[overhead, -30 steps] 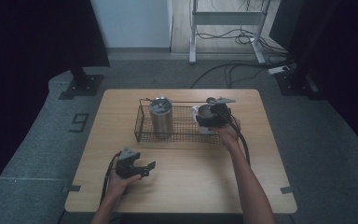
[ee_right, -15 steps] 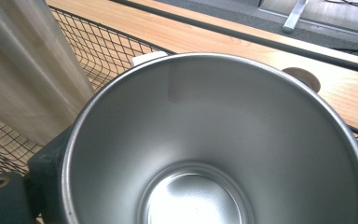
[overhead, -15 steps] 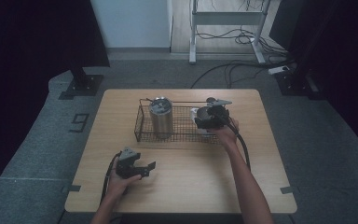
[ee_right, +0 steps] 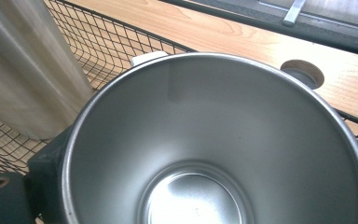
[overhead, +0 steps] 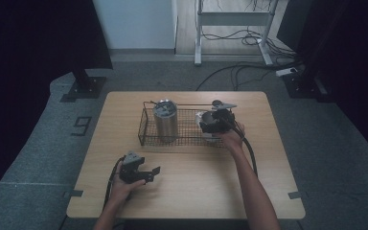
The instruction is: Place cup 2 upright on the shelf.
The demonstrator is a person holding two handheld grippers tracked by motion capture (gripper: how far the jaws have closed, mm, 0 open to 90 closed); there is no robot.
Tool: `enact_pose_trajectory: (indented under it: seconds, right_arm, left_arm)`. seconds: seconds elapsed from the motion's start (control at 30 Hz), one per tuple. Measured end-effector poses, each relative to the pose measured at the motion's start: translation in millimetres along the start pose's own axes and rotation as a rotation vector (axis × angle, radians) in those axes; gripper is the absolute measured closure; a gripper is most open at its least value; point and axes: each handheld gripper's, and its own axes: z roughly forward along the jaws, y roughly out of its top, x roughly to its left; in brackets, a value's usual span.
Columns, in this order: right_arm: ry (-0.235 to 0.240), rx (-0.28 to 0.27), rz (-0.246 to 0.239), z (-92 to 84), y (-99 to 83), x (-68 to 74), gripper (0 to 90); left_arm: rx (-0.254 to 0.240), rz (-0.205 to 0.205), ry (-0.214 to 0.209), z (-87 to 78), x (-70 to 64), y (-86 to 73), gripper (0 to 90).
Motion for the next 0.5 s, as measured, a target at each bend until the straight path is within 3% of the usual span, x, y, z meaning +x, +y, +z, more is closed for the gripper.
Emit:
enact_pose_trajectory:
  seconds: [0.5]
  right_arm:
    - [-0.015,0.049,-0.006,6.8,-2.3,0.6,6.2]
  left_arm:
    - [0.003,0.001,-0.002,0.1,-0.3,0.0,15.0]
